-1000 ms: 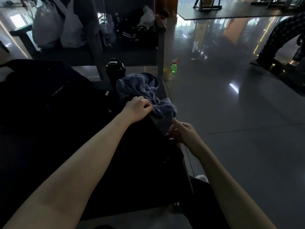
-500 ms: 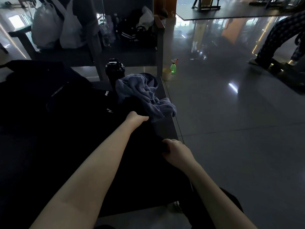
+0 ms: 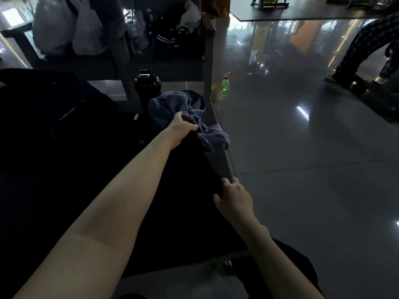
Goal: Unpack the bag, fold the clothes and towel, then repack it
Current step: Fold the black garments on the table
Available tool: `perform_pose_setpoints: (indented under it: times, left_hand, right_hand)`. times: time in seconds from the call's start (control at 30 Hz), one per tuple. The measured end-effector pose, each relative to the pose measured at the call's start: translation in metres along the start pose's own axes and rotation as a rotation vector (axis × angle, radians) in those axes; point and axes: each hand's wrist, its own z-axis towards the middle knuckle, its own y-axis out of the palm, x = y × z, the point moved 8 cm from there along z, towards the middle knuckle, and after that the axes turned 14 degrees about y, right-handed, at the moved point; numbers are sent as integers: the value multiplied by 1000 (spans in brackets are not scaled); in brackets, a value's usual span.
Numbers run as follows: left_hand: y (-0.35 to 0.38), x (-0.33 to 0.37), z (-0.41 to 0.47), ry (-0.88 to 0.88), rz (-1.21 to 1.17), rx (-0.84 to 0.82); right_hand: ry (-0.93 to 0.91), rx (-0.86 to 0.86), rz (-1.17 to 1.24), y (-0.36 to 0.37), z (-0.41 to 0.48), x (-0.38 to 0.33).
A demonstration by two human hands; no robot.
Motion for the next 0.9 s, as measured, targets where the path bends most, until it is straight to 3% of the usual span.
perform_pose_setpoints:
  times: [0.07,0.13,0.2,0.27,0.37,0.47,0.57,0.63,0.77,0.9]
  left_hand:
    - [3,-8,-6,-42,88,-69]
    - [-2,-16,-15,-96,478,-175]
    - [-16,-10,-17,-71,755,-109]
    - [-18,-1,-8,19,613,-23]
    - [-9,22,3,146,163,37]
    - [8,23,8,93,-104,-57]
    - [19,7,0,37,167,-304]
    - [17,-3,-2,53,429,-364]
    - [19,-5,7,196,645,-263]
    - [9,0,14,212,473,-44]
  right_hand:
    - [9,32,-30,1,-1,0]
    - [11,59,-47,1,-2,0]
    - [16,96,-51,0,-2,0]
    - [23,142,-48,-3,-1,1]
    - [33,174,-18,-6,1,1]
    - [88,146,81,-7,8,4]
    - [137,91,116,-6,18,8]
    - [163,67,115,-7,22,12]
    - [180,33,148,-6,25,17]
    - [192,49,281,-10,19,21]
